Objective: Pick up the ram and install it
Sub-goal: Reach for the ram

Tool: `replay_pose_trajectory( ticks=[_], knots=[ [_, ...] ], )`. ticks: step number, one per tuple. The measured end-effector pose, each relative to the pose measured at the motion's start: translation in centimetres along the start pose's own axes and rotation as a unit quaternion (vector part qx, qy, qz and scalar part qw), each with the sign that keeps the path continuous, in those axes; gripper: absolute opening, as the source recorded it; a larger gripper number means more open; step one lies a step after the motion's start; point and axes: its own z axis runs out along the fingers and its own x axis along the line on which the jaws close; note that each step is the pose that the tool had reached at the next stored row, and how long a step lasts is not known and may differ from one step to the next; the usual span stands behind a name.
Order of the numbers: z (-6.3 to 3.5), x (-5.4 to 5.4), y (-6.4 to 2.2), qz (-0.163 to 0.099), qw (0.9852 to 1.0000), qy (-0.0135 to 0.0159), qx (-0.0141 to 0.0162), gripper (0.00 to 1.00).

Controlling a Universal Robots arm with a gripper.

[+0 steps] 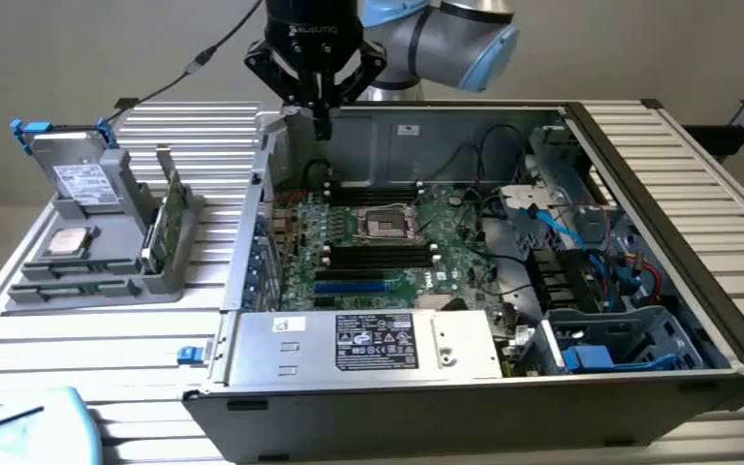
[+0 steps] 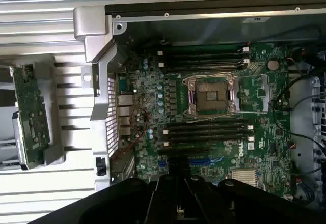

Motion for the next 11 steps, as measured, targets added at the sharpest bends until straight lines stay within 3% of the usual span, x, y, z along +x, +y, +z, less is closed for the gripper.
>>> replay_pose_trajectory(
  ticks=[11],
  knots=[
    [0.0, 0.0, 0.0, 0.0, 1.0, 0.0, 0.0, 0.1]
  ],
)
